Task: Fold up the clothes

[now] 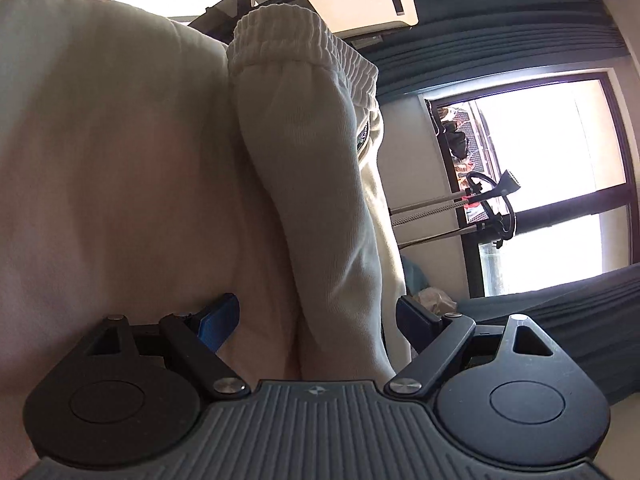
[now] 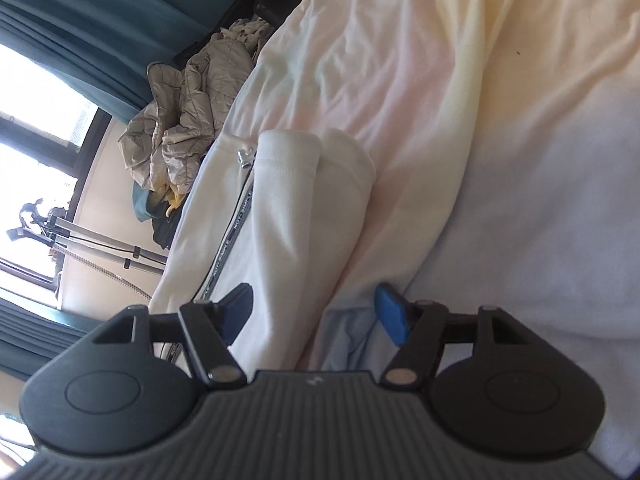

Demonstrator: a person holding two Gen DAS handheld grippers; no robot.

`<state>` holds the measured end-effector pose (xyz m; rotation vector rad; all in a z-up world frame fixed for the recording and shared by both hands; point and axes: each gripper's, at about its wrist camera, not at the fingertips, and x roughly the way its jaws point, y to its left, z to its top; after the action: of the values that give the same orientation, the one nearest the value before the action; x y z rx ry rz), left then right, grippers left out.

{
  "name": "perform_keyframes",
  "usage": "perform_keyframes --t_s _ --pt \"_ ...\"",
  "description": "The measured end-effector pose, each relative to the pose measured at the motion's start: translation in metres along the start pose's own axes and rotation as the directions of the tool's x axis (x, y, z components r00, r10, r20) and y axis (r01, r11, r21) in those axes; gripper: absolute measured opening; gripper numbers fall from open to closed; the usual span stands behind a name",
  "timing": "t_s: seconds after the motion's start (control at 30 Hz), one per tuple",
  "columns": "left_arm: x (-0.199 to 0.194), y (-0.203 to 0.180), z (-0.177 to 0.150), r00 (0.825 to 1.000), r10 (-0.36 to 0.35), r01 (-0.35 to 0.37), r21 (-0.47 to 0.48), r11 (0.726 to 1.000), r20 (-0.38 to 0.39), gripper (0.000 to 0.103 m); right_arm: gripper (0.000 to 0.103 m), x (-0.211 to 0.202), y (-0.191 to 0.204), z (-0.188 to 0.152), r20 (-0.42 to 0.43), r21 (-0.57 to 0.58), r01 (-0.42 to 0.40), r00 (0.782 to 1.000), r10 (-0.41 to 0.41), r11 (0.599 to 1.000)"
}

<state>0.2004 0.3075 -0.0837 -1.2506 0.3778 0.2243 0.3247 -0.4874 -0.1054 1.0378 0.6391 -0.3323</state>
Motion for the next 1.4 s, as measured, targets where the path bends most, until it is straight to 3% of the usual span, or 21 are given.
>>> perform_keyframes --t_s 0.23,0.3,0.37,0.4,0.43,0.47,0.57,0.67,0.8,0.97,1.2,1.33,1.4 --pt "0.038 -0.011 0.015 0.999 0.011 -0.016 0.141 0.990 0.040 0.086 0.074 0.051 0.007 0.025 0.078 -0.112 0.032 0.997 -0.024 0.993" --pt "0.045 -0.014 0.015 0.997 0.021 -0.032 0.151 0.988 0.073 0.078 0.073 0.063 0.009 0.027 0.095 -0.134 0.063 0.994 -0.050 0.989" --pt "0.048 -0.016 0.015 0.994 0.045 -0.059 0.151 0.987 0.097 0.047 0.055 0.065 0.013 0.025 0.130 -0.148 0.080 0.990 -0.061 0.986" --pt "0.047 -0.017 0.016 0.993 0.051 -0.064 0.131 0.989 0.103 0.041 0.047 0.063 0.017 0.022 0.153 -0.159 0.076 0.987 -0.051 0.984" --pt "0.045 -0.016 0.017 0.993 0.044 -0.055 0.101 0.993 0.108 0.031 0.029 0.060 0.020 0.020 0.175 -0.170 0.072 0.984 -0.042 0.983" --pt "0.042 -0.017 0.018 0.993 0.035 -0.044 0.080 0.996 0.115 0.025 0.017 0.056 0.024 0.018 0.196 -0.182 0.066 0.980 -0.029 0.981" --pt "0.023 -0.025 0.022 0.992 -0.014 0.005 0.076 0.997 0.128 0.018 0.011 0.032 0.040 0.014 0.260 -0.238 0.027 0.965 0.037 0.971" --pt "-0.001 -0.032 0.027 0.990 -0.050 0.039 0.088 0.995 0.131 0.017 0.010 0.000 0.048 0.019 0.284 -0.221 -0.027 0.955 0.091 0.975" --pt "-0.035 -0.040 0.033 0.992 -0.044 0.036 0.068 0.997 0.120 0.017 0.010 -0.045 0.043 0.025 0.290 -0.179 -0.092 0.946 0.142 0.980" --pt "-0.100 -0.047 0.047 0.993 -0.015 0.006 0.079 0.997 0.121 0.017 0.010 -0.090 0.007 0.017 0.227 -0.042 -0.191 0.954 0.195 0.981" --pt "-0.157 -0.027 0.041 0.995 0.092 -0.097 0.212 0.972 0.034 0.017 0.010 -0.129 -0.064 -0.018 0.144 0.126 -0.174 0.977 0.155 0.977" --pt "-0.159 -0.015 0.026 0.993 0.103 -0.114 0.273 0.955 0.056 0.019 0.011 -0.130 -0.061 -0.030 0.146 0.010 -0.102 0.984 0.099 0.995" --pt "-0.155 -0.014 0.020 0.985 0.154 -0.170 0.316 0.933 0.076 0.021 0.011 -0.129 -0.058 -0.036 0.158 -0.057 -0.077 0.984 0.086 0.995"
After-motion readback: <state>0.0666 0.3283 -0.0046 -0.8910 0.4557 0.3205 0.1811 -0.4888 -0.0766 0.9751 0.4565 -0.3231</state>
